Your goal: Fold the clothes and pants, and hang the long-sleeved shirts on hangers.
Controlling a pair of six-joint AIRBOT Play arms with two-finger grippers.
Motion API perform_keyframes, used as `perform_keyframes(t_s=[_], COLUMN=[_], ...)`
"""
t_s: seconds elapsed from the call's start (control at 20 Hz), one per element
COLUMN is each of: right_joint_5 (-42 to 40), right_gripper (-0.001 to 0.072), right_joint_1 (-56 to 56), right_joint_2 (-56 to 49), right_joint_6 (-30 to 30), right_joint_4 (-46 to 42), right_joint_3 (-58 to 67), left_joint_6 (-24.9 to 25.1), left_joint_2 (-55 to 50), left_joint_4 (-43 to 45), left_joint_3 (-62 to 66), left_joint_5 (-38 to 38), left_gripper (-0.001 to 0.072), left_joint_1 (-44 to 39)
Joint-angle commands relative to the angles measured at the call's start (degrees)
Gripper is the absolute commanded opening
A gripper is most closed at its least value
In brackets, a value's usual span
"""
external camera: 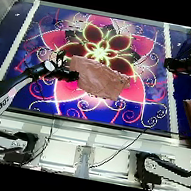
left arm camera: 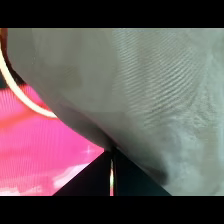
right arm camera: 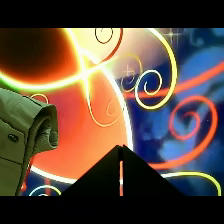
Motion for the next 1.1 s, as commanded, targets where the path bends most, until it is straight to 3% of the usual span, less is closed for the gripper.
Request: perform_keyframes(t_s=[0.0, 0.2, 0.35, 0.4, 0.45, 0.5, 0.85, 1.05], right_joint_5=[1.8, 8.9, 9.1, 7.3, 4.8, 2.1, -13.5, -18.5], right_gripper=[0.0019, 0.0019, 0.0025, 0.0146, 0.0382, 0.0461, 0.0475, 0.0475], right_joint_1=[0.0, 0.0, 0.0, 0.0, 0.0, 0.0, 0.2, 4.0], right_joint_2=[0.0, -1.2, -1.7, -1.7, -1.7, -1.7, -1.8, -4.0], right_joint_6=[-1.7, -13.3, -17.4, -17.4, -17.4, -17.4, -16.5, -16.4], right_joint_4=[2.4, 10.0, 23.5, 28.0, 32.8, 36.8, 57.0, 57.4], right_joint_3=[0.0, -1.9, -11.2, -15.1, -19.5, -23.5, -45.2, -46.1], left_joint_6=[0.0, 0.0, 0.0, 0.0, 0.0, 0.0, 0.0, 0.0], left_joint_2=[1.0, 5.7, 9.7, 10.6, 11.2, 11.3, 11.0, 11.1], left_joint_4=[-0.2, 0.3, 1.1, 1.1, 1.1, 1.1, 1.2, 1.1], left_joint_3=[0.1, 0.1, 0.1, 0.1, 0.1, 0.1, 0.0, 0.0], left_joint_5=[1.2, 1.3, 1.2, 1.2, 1.2, 0.9, 0.9, 0.8], left_gripper=[0.0009, 0.0009, 0.0009, 0.0009, 0.0009, 0.0009, 0.0009, 0.0009], left_joint_1=[-0.2, -0.2, -0.5, -0.7, -1.0, -1.4, -4.8, -5.0])
